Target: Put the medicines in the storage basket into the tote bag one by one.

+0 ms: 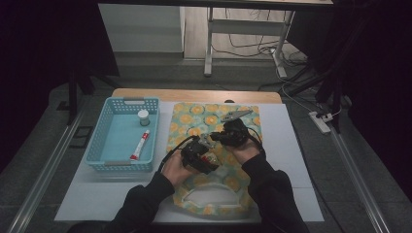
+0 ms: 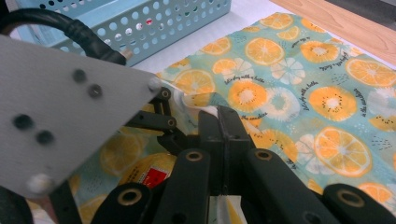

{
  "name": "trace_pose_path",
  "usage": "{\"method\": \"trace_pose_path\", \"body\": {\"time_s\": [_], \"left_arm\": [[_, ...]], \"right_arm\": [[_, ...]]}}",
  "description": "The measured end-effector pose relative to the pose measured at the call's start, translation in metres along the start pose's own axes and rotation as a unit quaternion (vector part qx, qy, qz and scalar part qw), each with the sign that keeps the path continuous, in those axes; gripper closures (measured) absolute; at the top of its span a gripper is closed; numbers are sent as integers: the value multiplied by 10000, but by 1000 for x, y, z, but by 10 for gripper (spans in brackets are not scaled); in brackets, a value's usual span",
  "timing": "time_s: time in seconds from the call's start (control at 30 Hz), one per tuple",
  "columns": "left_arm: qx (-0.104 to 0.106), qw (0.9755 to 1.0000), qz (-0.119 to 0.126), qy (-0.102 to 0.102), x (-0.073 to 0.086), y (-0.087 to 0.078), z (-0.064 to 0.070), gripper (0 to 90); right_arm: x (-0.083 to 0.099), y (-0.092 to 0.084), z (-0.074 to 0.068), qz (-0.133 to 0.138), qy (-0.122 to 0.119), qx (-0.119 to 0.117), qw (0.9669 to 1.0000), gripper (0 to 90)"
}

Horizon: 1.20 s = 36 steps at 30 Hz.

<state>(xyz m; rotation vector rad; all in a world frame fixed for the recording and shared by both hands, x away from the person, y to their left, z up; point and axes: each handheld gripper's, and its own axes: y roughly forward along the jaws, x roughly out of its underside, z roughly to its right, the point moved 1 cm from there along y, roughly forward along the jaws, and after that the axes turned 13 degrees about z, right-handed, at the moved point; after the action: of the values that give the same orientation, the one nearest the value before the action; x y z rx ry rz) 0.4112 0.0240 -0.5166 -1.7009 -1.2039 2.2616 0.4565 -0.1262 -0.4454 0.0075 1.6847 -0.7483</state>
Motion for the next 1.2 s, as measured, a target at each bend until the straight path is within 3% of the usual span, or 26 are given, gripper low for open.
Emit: {"method": "trace_pose_path", "body": {"time_s": [0.23, 0.53, 0.8, 0.9, 1.2], "left_arm": [[-144, 9999, -75, -13, 2, 7, -3, 209], [-120, 9999, -48, -30, 1, 6, -5, 181], [9, 10000, 71, -45, -7, -10, 0, 126], [134, 9996, 194, -166, -8, -17, 1, 96], [139, 9988, 322, -331, -6, -40, -4, 38]], "right_arm": [[2, 1, 1, -17, 16, 19, 10000, 899], [3, 2, 3, -22, 53, 21, 10000, 899], [3, 1, 4, 7, 55, 6, 10000, 900], [3, 0, 4, 11, 65, 1, 10000, 900], [3, -1, 5, 23, 77, -11, 10000, 899]]}}
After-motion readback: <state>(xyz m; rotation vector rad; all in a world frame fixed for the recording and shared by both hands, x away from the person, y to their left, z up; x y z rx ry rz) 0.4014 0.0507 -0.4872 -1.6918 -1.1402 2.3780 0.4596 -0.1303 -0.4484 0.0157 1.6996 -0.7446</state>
